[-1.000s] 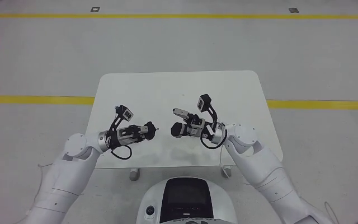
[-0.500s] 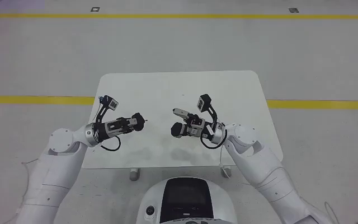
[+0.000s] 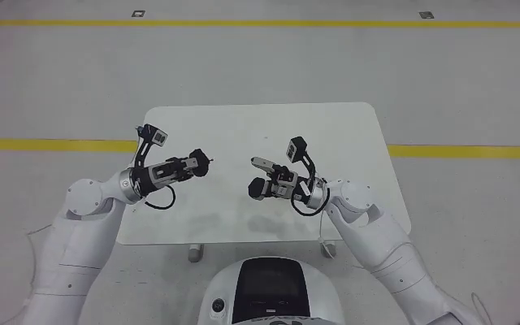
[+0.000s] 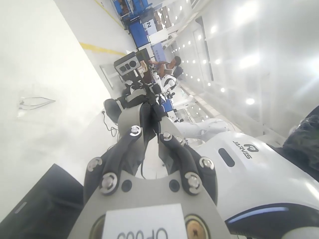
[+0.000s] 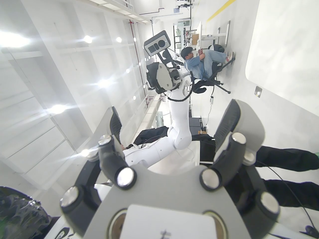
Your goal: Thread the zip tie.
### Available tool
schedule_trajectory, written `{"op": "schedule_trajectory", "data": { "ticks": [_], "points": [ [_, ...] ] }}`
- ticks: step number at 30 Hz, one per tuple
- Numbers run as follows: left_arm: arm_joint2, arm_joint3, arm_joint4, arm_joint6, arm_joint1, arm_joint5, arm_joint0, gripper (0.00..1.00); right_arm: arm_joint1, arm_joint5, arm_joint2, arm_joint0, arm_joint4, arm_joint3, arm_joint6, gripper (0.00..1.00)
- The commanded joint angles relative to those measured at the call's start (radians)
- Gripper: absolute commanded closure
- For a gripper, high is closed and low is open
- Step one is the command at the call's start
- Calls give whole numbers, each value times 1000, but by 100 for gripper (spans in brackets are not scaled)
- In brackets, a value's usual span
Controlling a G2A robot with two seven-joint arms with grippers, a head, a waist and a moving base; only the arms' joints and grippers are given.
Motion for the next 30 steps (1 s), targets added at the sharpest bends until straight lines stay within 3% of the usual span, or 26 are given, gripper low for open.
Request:
{"op": "schedule_trajectory", "data": {
  "ticks": [1, 9, 12, 16, 21, 26, 30],
  "points": [
    [-4, 8, 8, -5, -7, 0, -10, 100, 0, 0, 0, 0, 0, 0, 0, 0],
    [-20, 25, 13, -16, -38, 0, -27, 100, 0, 0, 0, 0, 0, 0, 0, 0],
    [-20, 25, 13, -16, -38, 0, -27, 100, 0, -2, 1, 0, -3, -1, -5, 0],
    [-20, 25, 13, -16, -38, 0, -27, 100, 15, 4, 29, 20, -123, -28, 22, 0],
    [-8, 1, 27, 18, -38, 0, -20, 100, 42, 24, 59, 55, -330, -63, 127, 0],
    [-13, -8, 28, 16, -36, 0, -22, 100, 62, 6, 22, 107, -587, -96, 256, 0],
    [-10, -4, 14, 28, -37, 0, -20, 100, 62, 8, 6, 111, -606, -88, 254, 0]
  ]
}}
